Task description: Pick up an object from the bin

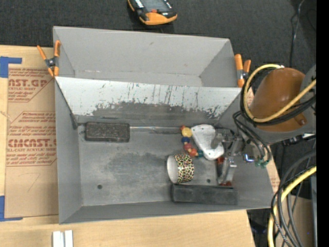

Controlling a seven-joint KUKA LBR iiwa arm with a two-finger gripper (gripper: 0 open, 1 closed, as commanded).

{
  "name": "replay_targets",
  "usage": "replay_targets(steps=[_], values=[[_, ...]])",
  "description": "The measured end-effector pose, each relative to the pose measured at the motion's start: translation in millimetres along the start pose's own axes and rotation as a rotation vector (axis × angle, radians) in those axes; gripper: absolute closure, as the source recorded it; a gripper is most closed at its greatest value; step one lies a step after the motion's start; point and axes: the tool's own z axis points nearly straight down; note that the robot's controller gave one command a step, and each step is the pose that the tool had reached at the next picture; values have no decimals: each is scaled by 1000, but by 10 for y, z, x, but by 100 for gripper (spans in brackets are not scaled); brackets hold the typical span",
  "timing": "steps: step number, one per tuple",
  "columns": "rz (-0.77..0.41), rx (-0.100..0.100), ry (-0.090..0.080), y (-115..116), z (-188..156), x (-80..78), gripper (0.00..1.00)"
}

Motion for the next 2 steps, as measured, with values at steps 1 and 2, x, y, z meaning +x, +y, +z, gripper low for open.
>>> replay_targets(steps=[1, 2], values=[[-266, 1, -2, -215, -495, -83, 0], [-365, -5, 5, -69, 374, -41, 0]])
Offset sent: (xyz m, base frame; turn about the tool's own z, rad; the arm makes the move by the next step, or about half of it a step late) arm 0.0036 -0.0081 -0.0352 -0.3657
